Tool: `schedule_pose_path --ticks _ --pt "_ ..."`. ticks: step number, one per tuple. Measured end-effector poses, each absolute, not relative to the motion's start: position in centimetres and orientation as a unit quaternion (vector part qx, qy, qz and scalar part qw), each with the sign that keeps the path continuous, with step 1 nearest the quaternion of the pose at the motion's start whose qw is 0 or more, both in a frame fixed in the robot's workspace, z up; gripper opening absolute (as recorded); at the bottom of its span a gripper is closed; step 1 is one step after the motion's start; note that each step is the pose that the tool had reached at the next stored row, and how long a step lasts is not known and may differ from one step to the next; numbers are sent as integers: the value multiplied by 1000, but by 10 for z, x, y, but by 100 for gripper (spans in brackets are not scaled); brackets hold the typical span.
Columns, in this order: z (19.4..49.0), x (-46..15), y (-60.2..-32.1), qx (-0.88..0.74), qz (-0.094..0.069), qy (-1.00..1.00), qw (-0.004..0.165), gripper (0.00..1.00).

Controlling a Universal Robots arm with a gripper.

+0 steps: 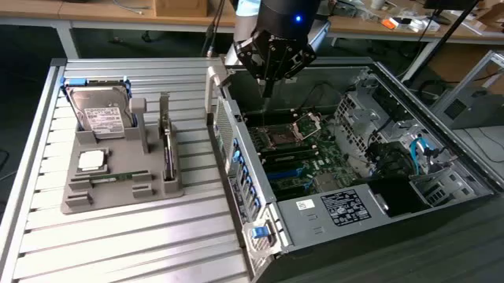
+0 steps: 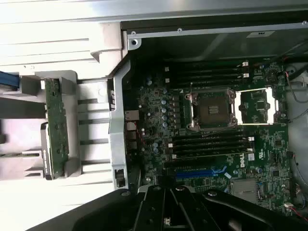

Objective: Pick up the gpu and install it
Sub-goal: 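Reach for the gpu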

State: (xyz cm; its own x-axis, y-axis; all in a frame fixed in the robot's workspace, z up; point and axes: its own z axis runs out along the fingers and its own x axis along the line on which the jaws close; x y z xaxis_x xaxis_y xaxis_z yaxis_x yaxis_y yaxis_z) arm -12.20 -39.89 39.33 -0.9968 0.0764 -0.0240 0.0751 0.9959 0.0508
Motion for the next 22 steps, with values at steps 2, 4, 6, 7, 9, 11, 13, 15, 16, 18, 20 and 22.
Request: schedule_pose_path --ticks 2,4,6,7,9,11,13,15,16,18,20,22 --pt "393 -123 -399 38 25 999 13 11" --pt "393 -125 -399 38 25 999 13 11" --pt "393 -126 -399 38 25 999 13 11" --pt "393 -126 -399 38 25 999 13 11" --pt "393 -127 -399 38 25 999 13 11" --pt "393 -127 -399 38 25 999 13 11" --pt "393 -128 -399 38 25 999 13 11" --pt "393 -128 -399 38 25 999 13 11" --pt "393 -128 -399 38 25 999 13 11" --pt "393 -129 -399 38 25 999 13 11" --pt "393 -129 -399 38 25 999 13 11" --pt "393 -130 -399 38 25 999 13 11"
